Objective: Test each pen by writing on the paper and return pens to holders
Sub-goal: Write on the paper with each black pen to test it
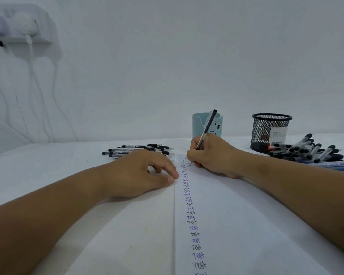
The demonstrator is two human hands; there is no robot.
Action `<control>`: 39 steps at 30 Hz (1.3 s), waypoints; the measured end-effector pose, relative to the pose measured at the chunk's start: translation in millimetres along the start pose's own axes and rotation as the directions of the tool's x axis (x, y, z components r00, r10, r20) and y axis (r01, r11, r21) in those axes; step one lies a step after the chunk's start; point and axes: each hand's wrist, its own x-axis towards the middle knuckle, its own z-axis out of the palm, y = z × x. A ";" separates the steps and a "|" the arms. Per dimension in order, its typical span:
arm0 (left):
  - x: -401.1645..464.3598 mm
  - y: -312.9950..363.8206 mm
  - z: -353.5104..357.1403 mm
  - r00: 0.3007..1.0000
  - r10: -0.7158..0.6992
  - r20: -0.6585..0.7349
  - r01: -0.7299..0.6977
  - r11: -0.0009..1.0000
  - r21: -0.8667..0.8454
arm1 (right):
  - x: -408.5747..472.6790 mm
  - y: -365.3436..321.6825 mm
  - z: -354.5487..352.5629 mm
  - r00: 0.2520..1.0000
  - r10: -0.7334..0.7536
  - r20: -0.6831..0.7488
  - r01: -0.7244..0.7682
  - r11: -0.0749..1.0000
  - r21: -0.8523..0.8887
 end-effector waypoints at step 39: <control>-3.1 2.0 0.4 0.999 -0.039 -0.008 0.038 0.999 -0.024 | -10.9 0.0 -1.8 0.907 -0.248 -0.340 0.319 0.932 0.171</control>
